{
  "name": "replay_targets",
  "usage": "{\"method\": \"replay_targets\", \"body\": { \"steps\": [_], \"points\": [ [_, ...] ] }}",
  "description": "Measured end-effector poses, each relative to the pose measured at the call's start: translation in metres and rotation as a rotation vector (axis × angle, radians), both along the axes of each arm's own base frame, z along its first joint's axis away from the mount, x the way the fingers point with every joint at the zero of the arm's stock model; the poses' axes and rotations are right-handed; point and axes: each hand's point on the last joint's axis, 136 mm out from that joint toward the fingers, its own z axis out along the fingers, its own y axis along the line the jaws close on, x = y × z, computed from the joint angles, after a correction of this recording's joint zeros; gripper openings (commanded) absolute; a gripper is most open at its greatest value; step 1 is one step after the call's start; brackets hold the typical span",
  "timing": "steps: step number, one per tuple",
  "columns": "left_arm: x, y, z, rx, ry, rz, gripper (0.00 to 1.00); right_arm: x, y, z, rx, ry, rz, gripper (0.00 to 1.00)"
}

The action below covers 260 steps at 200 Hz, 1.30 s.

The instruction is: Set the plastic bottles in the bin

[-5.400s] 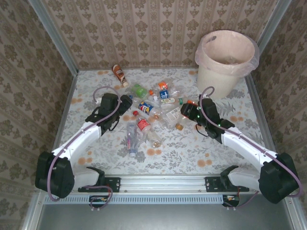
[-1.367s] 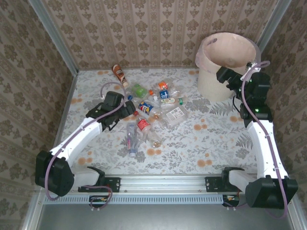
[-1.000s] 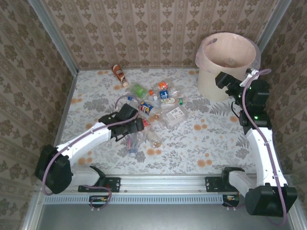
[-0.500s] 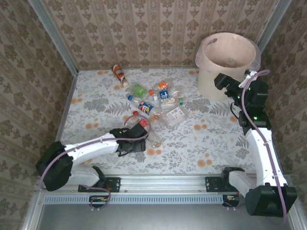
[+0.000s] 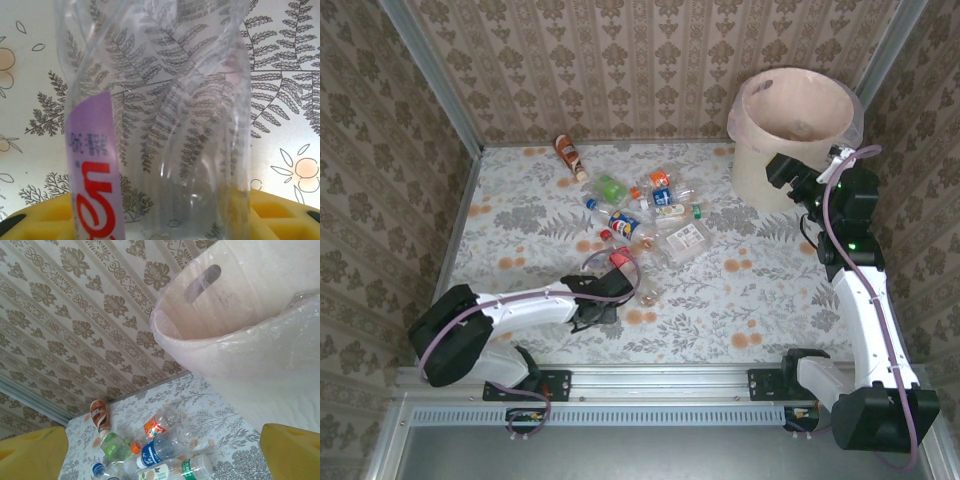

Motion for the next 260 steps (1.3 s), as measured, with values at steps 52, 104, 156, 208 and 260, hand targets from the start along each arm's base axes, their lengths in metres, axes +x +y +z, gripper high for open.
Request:
{"method": "replay_targets", "body": {
  "steps": [52,104,156,208,260],
  "points": [
    [0.005,0.009,0.006,-0.059,-0.034,0.042,0.41,-0.001,0.000,0.000,-0.021,0.007,0.001,1.00],
    [0.021,0.009,0.039,-0.148,-0.133,0.050,0.42,-0.002,0.002,0.001,-0.025,0.004,0.008,1.00],
    [0.073,-0.021,0.129,-0.306,-0.356,-0.014,0.44,-0.002,0.011,0.001,-0.026,0.005,0.034,1.00],
    [0.128,-0.092,0.188,-0.567,-0.489,-0.216,0.43,-0.003,0.036,0.000,-0.047,-0.001,0.122,1.00],
    [0.148,-0.194,0.231,-0.892,-0.504,-0.518,0.43,0.006,0.060,-0.018,-0.022,0.048,0.222,1.00]
  ]
}}
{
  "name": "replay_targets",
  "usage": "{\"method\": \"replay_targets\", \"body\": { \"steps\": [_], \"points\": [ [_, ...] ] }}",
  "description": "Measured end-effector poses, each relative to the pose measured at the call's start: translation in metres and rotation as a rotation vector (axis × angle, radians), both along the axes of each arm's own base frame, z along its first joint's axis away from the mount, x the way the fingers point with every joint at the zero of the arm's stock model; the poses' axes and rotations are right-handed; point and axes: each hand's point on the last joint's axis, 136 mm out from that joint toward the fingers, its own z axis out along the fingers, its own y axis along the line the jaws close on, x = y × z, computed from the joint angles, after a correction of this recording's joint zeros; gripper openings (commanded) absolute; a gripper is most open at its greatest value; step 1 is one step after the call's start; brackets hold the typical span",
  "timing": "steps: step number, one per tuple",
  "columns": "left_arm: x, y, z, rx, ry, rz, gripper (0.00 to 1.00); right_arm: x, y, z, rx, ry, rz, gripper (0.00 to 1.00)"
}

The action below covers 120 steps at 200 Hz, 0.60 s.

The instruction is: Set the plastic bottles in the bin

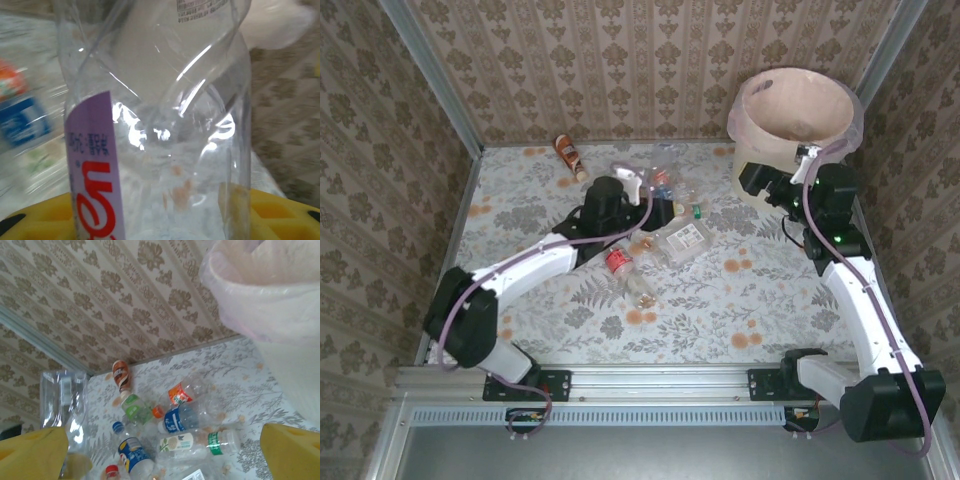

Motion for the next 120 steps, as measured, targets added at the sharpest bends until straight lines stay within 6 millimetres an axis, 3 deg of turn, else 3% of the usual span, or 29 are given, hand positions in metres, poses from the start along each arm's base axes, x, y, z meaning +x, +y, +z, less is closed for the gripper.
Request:
{"method": "replay_targets", "body": {
  "steps": [29,64,120],
  "points": [
    [-0.013,-0.036,0.024,-0.099,-0.039,-0.174,0.42,0.001,0.023,0.001,0.038,0.012,0.092,1.00],
    [-0.048,-0.059,0.043,-0.149,-0.089,-0.335,0.42,0.003,0.049,0.009,0.131,0.014,0.205,1.00],
    [-0.055,-0.061,0.057,-0.196,-0.121,-0.385,0.43,0.003,0.072,0.028,0.255,-0.016,0.337,1.00]
  ]
}}
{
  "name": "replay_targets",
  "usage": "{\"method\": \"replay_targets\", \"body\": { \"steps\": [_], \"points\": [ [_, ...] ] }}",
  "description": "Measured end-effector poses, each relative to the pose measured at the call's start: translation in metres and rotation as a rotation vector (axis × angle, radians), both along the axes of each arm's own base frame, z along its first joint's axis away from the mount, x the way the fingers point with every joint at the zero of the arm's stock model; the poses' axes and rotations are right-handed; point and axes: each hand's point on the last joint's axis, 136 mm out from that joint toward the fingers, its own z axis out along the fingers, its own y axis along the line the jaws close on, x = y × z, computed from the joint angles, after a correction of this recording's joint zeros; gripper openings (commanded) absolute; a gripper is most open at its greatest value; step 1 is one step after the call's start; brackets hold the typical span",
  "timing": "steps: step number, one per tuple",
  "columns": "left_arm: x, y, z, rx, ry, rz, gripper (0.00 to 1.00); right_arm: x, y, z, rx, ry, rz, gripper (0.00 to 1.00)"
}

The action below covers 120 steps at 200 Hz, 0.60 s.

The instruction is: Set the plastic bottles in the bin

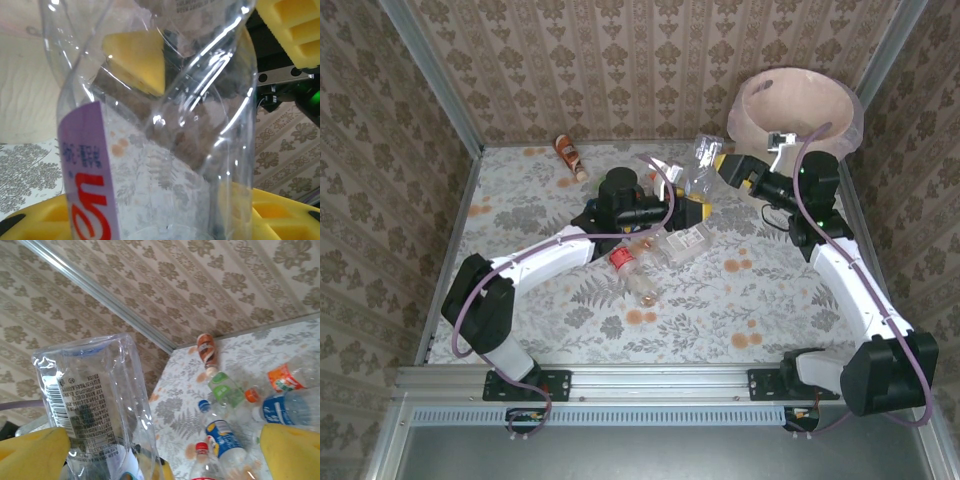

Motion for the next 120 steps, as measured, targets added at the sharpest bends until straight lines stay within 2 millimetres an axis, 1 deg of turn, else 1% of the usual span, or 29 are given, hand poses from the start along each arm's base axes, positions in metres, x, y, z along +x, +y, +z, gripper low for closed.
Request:
{"method": "replay_targets", "body": {
  "steps": [41,65,90,120],
  "points": [
    [-0.011,-0.004,0.007,-0.029,-0.004,-0.062,0.43,-0.010,0.013,0.023,0.023,-0.096,0.077,1.00],
    [-0.006,-0.001,0.011,-0.063,0.008,-0.055,0.43,-0.016,0.016,0.032,0.024,-0.136,0.097,1.00],
    [0.001,0.002,0.010,-0.089,0.020,-0.064,0.44,-0.017,0.018,0.030,0.015,-0.136,0.103,1.00],
    [-0.007,-0.005,0.003,-0.082,0.035,-0.108,0.44,-0.013,0.026,0.025,0.006,-0.110,0.124,1.00]
  ]
}}
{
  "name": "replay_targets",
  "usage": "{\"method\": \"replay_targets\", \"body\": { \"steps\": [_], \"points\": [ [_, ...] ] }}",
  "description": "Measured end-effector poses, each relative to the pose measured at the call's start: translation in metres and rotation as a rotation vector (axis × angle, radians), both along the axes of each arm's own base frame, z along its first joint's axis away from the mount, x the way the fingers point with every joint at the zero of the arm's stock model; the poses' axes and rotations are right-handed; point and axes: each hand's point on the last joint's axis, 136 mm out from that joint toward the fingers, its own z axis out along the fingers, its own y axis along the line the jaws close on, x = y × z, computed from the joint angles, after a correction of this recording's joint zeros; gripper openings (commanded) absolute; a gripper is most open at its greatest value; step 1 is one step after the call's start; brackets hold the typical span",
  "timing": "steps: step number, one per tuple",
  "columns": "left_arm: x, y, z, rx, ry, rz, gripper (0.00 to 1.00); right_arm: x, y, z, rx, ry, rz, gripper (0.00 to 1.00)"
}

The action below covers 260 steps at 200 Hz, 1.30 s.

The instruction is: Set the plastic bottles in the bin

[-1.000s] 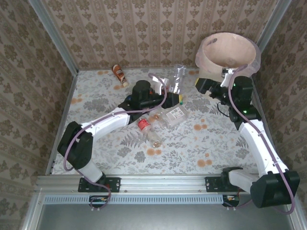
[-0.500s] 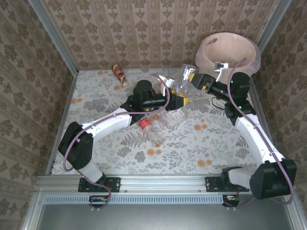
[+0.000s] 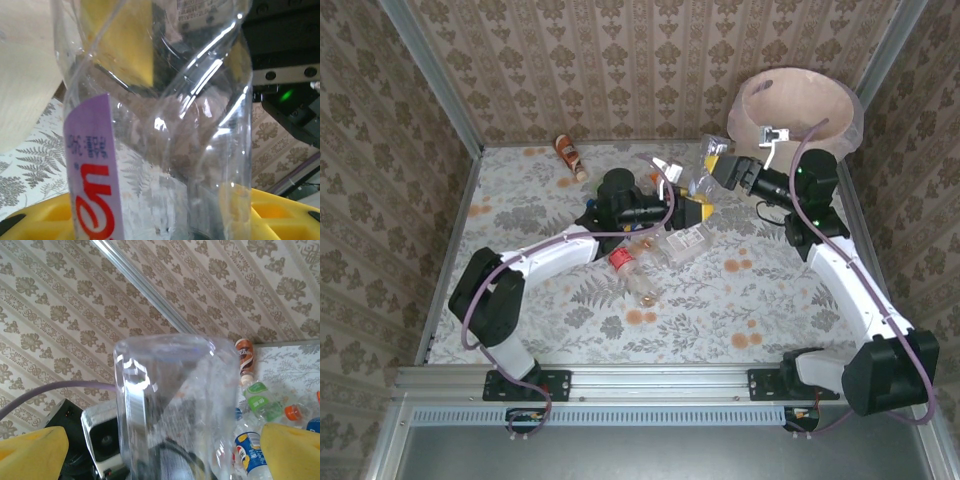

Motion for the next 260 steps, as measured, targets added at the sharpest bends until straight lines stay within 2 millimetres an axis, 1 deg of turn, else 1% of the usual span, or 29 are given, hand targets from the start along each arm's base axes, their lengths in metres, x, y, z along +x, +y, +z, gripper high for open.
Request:
{"method": "replay_targets", "body": {
  "steps": [5,8,29,51,72,108,126,142,160,175,194,224,242,260],
  "points": [
    [-0.001,-0.001,-0.001,0.002,0.002,-0.005,0.44,0.001,0.001,0.000,-0.001,0.004,0.003,0.98],
    [-0.002,-0.001,-0.002,0.003,0.003,-0.008,0.44,0.002,0.002,0.000,-0.001,0.007,0.005,0.94],
    [-0.004,-0.004,-0.005,0.008,0.007,-0.022,0.44,0.003,0.006,0.003,-0.007,0.002,0.013,0.81],
    [-0.006,-0.004,-0.002,-0.003,-0.004,-0.031,0.44,0.005,0.006,0.004,-0.021,-0.003,0.002,0.68],
    [-0.006,-0.004,-0.001,-0.006,-0.007,-0.032,0.44,0.010,0.006,0.001,-0.034,0.012,-0.011,0.60],
    [-0.005,-0.003,-0.003,0.001,-0.001,-0.027,0.45,0.012,0.006,-0.002,-0.044,0.028,-0.017,0.52],
    [-0.004,-0.003,-0.003,0.001,-0.001,-0.026,0.52,0.012,0.005,-0.001,-0.053,0.031,-0.022,0.49],
    [-0.004,-0.003,-0.003,0.005,0.001,-0.024,0.57,0.013,0.005,-0.002,-0.062,0.036,-0.030,0.49],
    [-0.001,-0.004,-0.005,0.016,0.005,-0.010,0.71,0.014,0.005,-0.002,-0.082,0.037,-0.034,0.49],
    [0.003,-0.003,-0.012,0.043,0.030,0.018,0.83,0.015,0.004,0.000,-0.103,0.033,-0.046,0.48],
    [0.008,0.001,-0.015,0.069,0.037,0.061,0.92,0.019,0.001,0.006,-0.137,0.020,-0.076,0.47],
    [0.010,0.017,-0.010,0.092,0.031,0.149,0.98,0.027,-0.008,0.023,-0.180,-0.016,-0.146,0.46],
    [0.013,0.032,0.000,0.086,0.004,0.217,1.00,0.034,-0.015,0.032,-0.211,-0.040,-0.192,0.45],
    [0.015,0.047,0.004,0.093,-0.012,0.293,1.00,0.044,-0.025,0.042,-0.252,-0.063,-0.253,0.46]
  ]
}}
